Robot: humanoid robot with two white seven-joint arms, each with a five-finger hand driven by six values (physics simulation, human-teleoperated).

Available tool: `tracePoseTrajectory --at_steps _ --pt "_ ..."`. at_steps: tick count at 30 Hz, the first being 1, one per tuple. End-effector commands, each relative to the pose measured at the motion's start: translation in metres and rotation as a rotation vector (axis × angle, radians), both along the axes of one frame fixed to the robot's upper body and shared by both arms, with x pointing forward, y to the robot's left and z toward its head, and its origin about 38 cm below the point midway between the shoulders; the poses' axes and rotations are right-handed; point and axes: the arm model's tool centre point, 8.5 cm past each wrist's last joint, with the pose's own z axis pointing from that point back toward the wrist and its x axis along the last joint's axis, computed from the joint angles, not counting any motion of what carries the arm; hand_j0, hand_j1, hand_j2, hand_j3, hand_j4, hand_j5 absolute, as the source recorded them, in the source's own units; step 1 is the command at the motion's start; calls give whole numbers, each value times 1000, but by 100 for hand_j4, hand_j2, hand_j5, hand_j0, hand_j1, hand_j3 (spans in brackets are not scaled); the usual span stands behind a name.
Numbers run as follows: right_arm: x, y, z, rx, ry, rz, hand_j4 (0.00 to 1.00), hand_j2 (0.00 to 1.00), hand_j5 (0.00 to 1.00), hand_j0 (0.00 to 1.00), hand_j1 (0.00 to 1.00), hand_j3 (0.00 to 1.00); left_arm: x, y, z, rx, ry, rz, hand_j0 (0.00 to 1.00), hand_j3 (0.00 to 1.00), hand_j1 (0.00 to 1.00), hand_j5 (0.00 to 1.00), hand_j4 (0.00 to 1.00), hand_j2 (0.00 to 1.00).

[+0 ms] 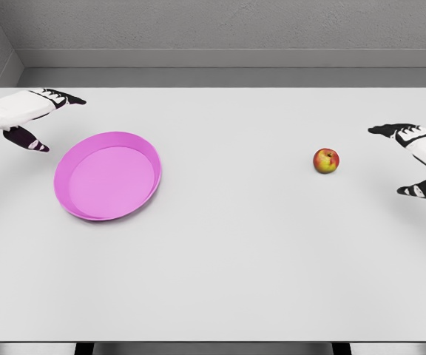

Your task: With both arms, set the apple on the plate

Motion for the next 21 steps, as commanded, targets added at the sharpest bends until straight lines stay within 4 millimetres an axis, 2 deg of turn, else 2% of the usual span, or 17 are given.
tracePoseTrajectory --at_steps 1,5,7,9,12,16,21 --pt "0 0 0 3 3 -2 100 100 100 100 100 100 0 1 1 -5 -2 3 100 100 100 100 100 100" --pt "5 7 3 16 -10 9 100 100 100 100 100 100 0 1 1 -5 -2 4 100 100 100 100 100 100" --pt "19 26 1 25 -7 17 100 100 100 100 100 100 0 1 1 -5 -2 3 100 100 100 100 100 100" --pt "33 34 -9 1 41 -54 100 100 100 100 100 100 0 1 1 -4 -2 4 100 100 100 100 100 100" --pt "46 56 -11 -45 29 -37 100 100 100 100 100 100 0 2 1 -4 -2 5 100 100 100 100 100 100" --pt "47 65 -33 -94 143 6 100 100 100 100 100 100 0 2 1 -4 -2 5 100 100 100 100 100 100" --pt "57 91 -43 -141 242 36 100 100 100 100 100 100 0 3 1 -3 -1 8 100 100 100 100 100 100"
